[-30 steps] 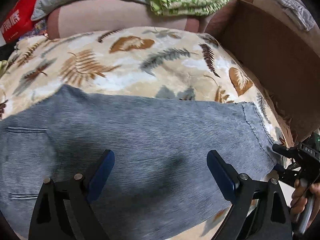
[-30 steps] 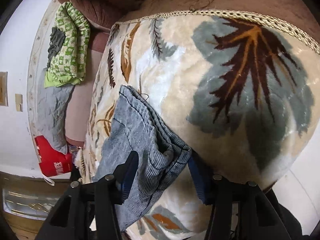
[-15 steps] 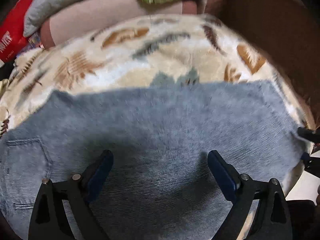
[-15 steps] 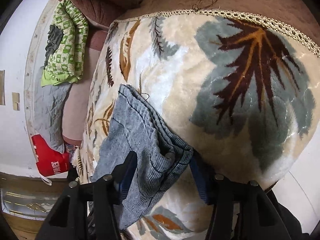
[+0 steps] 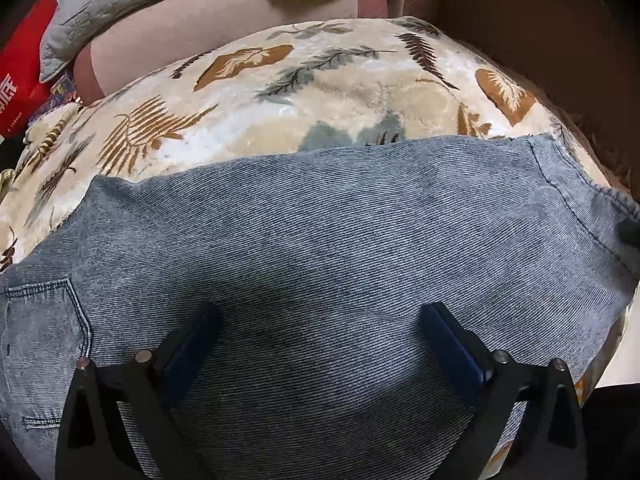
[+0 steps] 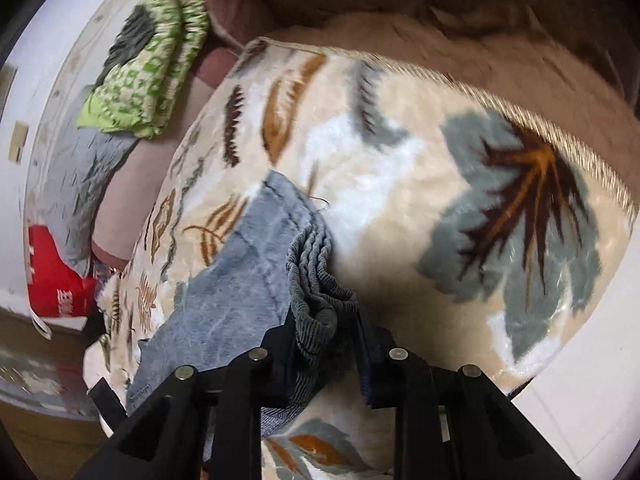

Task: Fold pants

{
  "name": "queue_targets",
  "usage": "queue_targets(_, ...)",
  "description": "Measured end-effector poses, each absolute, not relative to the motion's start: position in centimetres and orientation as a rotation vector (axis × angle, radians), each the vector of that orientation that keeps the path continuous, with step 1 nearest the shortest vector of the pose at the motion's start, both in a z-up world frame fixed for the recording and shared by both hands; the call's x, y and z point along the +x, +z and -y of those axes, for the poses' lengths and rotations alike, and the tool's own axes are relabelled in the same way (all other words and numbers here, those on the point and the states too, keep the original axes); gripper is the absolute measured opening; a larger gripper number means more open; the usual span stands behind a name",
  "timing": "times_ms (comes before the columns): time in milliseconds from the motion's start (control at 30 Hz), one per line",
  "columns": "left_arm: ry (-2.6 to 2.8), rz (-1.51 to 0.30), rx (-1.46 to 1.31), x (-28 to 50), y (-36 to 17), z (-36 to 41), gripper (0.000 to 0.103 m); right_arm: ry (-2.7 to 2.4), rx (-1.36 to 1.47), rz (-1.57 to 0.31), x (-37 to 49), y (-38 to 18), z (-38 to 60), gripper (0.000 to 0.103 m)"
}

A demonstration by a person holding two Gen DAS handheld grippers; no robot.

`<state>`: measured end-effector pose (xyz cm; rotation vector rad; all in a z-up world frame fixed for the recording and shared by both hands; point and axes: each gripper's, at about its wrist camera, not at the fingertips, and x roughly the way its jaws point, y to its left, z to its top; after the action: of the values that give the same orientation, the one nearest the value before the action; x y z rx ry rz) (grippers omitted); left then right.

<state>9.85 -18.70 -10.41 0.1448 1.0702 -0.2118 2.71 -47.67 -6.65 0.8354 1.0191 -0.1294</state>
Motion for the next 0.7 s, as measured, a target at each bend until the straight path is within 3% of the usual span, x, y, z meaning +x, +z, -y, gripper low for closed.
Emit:
queue_targets(367, -0.221, -1.072, 0.136, 9.9, -10.3, 18.8, 0.102, -0.168, 0.816, -1.054, 2.8, -7.4, 47.7, 0.025)
queue_targets(700, -0.235, -1.057, 0.021, 9.7, -8.6, 16.8, 0.101, -0.062, 0.656, -0.939, 3.9, -1.0, 42.8, 0.025)
